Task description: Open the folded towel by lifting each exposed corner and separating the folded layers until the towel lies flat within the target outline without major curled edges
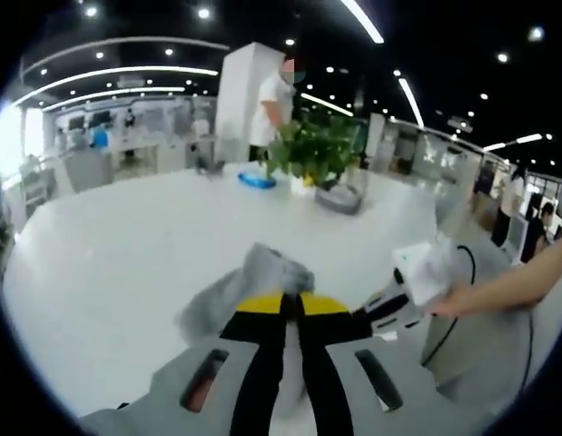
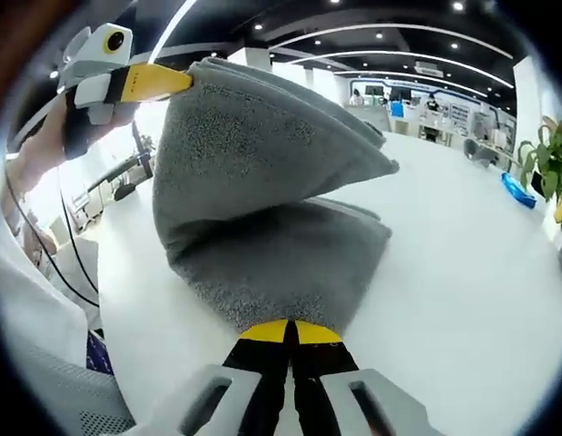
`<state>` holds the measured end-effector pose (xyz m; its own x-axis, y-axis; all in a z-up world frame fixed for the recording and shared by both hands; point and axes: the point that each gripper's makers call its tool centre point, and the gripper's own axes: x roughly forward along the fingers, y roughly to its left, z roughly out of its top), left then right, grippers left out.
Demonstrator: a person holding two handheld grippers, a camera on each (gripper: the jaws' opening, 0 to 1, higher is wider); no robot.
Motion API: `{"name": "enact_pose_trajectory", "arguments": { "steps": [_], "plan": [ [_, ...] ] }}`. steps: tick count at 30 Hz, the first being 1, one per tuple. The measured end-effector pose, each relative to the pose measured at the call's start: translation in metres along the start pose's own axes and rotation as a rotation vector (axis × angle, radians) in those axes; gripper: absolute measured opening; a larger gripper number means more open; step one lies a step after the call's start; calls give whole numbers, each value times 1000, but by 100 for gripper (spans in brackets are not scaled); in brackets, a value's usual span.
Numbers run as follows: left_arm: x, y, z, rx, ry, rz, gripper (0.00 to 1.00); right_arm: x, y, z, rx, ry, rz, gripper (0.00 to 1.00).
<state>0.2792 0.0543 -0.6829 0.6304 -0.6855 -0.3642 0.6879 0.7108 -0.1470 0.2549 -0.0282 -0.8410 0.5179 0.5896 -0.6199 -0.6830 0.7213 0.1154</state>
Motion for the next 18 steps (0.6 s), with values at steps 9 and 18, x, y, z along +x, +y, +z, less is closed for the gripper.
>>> {"name": "enact_pose_trajectory", "arguments": {
  "steps": [9, 18],
  "plan": [
    [-22, 16, -5, -33, -35, 60, 5, -4, 5, -5, -24, 43, -20, 0],
    [-45, 35, -11, -91, -69, 125, 5, -6, 8, -8, -57, 63, -33, 0]
  ]
}}
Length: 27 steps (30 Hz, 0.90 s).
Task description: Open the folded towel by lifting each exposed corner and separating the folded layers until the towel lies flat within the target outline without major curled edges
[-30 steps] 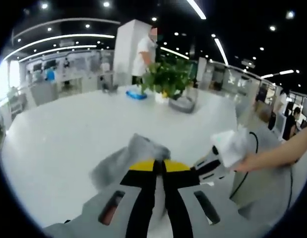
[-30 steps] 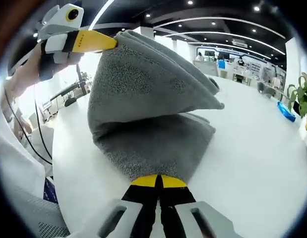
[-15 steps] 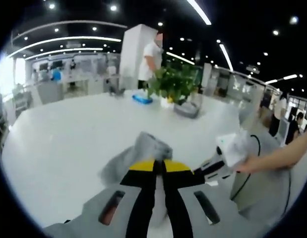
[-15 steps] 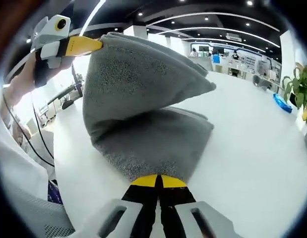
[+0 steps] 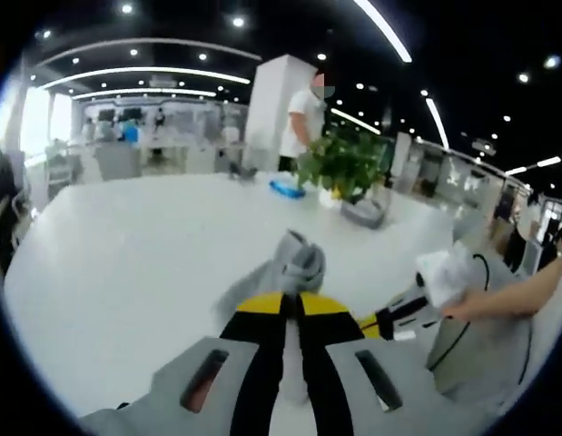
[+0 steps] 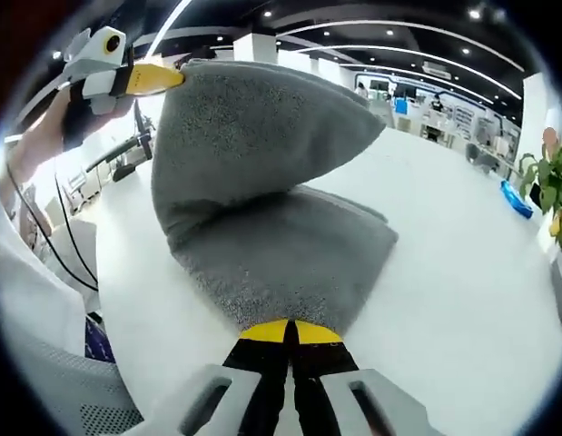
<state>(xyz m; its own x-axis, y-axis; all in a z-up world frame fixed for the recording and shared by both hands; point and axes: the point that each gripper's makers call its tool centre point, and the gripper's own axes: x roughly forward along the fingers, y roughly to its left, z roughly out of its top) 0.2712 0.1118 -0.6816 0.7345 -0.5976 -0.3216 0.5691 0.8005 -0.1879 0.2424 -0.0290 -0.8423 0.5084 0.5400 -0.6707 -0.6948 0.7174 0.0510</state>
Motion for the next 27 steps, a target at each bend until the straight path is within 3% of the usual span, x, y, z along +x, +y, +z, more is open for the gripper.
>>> {"name": "enact_pose_trajectory", "arguments": {
  "steps": [14, 27],
  "plan": [
    [-24, 27, -9, -16, 3, 88, 5, 0, 0, 0, 6, 3, -10, 0],
    [-36, 39, -16, -18, 8, 149, 5, -1, -1, 0, 8, 10, -17, 0]
  ]
}}
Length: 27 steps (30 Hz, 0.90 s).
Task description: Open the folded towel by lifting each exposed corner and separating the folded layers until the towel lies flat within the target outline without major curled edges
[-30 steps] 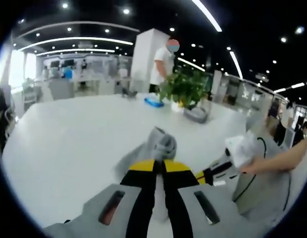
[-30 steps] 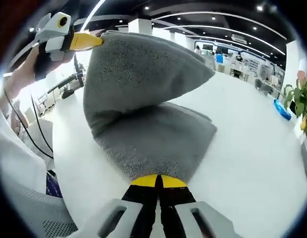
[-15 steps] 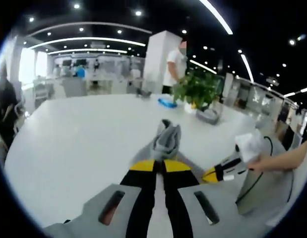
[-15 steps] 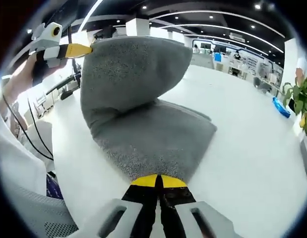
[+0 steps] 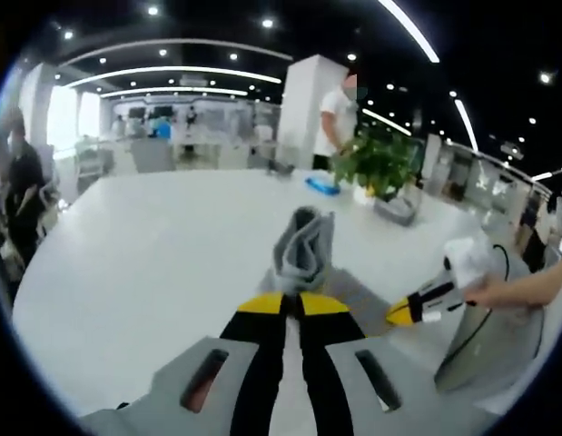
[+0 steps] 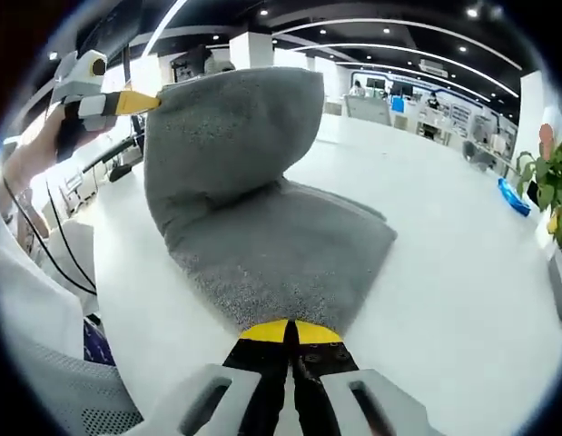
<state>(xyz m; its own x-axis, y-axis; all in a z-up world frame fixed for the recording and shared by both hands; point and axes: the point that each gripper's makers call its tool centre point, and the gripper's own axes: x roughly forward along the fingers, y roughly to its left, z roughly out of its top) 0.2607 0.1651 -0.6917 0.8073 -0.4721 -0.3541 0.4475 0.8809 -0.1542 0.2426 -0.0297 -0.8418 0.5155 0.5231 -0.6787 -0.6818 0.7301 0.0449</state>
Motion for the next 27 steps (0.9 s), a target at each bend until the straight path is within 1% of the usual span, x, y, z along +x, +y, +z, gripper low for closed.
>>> {"name": "enact_pose_trajectory", "arguments": {
  "steps": [5, 9, 13, 16, 19, 20, 22, 23, 27],
  "plan": [
    [-5, 5, -4, -1, 1, 15, 5, 0, 1, 0, -2, 4, -1, 0],
    [-8, 11, -7, -23, 0, 33, 5, 0, 1, 1, -5, 4, -3, 0],
    [-12, 17, -11, -9, 8, 64, 5, 0, 1, 1, -2, 3, -3, 0],
    [-15, 21, -15, -16, 9, 73, 5, 0, 1, 1, -2, 3, -2, 0],
    [-18, 28, -20, -3, 19, 103, 5, 1, 0, 1, 1, 2, -1, 0],
    [-20, 33, -25, 26, 34, 127, 5, 1, 0, 1, 2, 2, -1, 0],
    [-22, 37, -33, 42, 59, 144, 5, 1, 0, 1, 4, 0, 0, 0],
    [-23, 38, -35, 43, 61, 148, 5, 1, 0, 1, 6, -1, 0, 0],
    [-29, 50, -52, 18, 90, 177, 5, 1, 1, 1, 4, -1, 0, 0]
  ]
}}
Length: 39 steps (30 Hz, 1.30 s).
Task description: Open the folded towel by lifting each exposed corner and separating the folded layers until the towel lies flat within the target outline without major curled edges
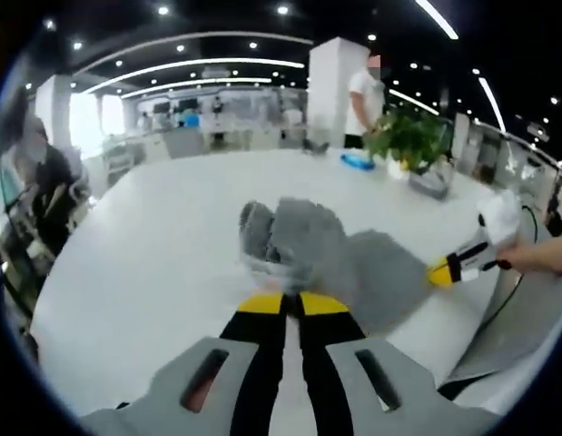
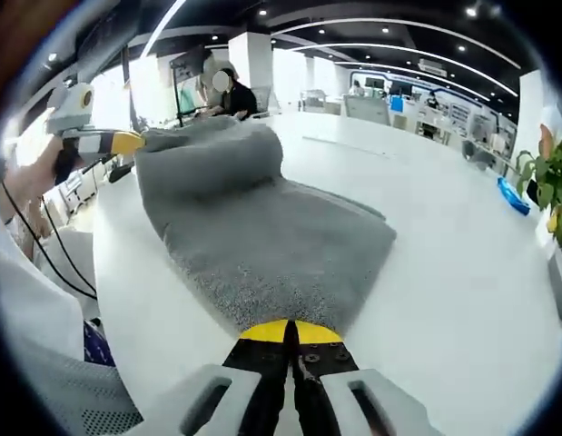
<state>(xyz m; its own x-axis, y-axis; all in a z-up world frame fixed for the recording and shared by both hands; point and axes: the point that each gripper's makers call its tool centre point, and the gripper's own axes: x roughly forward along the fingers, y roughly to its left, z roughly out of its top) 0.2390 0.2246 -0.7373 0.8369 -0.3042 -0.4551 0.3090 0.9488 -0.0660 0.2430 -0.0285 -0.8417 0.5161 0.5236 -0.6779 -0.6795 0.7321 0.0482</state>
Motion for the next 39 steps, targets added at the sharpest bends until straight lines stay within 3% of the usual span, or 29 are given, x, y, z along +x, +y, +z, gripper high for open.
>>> {"name": "enact_pose_trajectory", "arguments": {
  "steps": [4, 8, 30, 39],
  "plan": [
    [-2, 13, -22, -28, 52, 28, 5, 0, 0, 0, -4, 2, 2, 0],
    [-3, 17, -31, -90, 50, 27, 5, 1, 0, 0, -7, 3, 1, 0],
    [-1, 25, -77, -28, 158, 86, 5, 1, 1, -1, -64, 26, -3, 0],
    [2, 32, -95, -58, 173, 91, 5, 2, 2, -1, -116, 34, -23, 0]
  ]
}}
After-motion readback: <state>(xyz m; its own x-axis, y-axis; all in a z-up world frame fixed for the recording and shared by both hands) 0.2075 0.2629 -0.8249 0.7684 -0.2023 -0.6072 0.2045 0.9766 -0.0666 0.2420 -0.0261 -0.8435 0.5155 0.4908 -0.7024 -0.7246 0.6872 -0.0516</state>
